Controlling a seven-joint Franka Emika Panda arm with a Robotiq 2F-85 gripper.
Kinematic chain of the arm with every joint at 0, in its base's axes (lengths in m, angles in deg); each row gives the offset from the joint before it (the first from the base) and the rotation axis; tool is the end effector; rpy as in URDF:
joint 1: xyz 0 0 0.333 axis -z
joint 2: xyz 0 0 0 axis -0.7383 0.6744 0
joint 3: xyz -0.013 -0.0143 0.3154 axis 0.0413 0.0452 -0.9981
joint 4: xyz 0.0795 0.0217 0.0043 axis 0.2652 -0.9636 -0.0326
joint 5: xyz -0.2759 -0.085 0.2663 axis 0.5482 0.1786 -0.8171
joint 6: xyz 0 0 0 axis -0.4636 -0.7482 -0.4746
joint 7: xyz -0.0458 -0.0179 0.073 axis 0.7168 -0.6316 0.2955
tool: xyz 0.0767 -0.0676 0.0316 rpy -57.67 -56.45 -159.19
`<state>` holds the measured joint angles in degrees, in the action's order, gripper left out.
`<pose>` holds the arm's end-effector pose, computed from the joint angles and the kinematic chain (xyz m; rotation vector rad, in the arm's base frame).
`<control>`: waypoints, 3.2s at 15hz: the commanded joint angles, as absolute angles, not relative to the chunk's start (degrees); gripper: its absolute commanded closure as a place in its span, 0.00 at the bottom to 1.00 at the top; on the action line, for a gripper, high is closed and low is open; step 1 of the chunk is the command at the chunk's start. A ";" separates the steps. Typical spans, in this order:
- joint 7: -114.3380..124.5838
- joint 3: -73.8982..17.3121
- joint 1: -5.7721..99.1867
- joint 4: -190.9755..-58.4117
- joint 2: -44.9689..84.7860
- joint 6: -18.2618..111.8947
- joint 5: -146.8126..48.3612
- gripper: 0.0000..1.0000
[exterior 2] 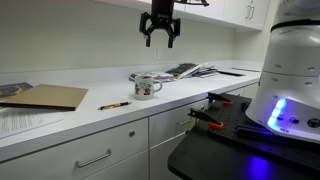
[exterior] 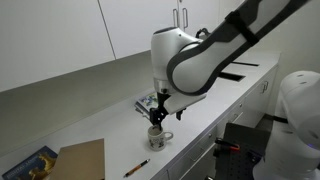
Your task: Pick up the pen and put it in the mug cup
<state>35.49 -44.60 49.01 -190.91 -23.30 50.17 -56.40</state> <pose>0.3654 0.0646 0.3564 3.0398 -0.7602 0.1695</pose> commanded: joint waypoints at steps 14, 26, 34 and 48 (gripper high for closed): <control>104.28 -43.94 46.34 -177.77 9.39 70.08 -40.82 0.00; 140.48 -30.12 30.67 -163.65 31.65 76.75 -26.78 0.10; 136.32 -22.90 21.57 -160.97 35.70 77.97 -37.62 0.79; 128.75 -18.83 18.52 -163.07 24.56 69.28 -37.73 0.96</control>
<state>126.80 -23.38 22.54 -162.04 27.56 74.41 -42.76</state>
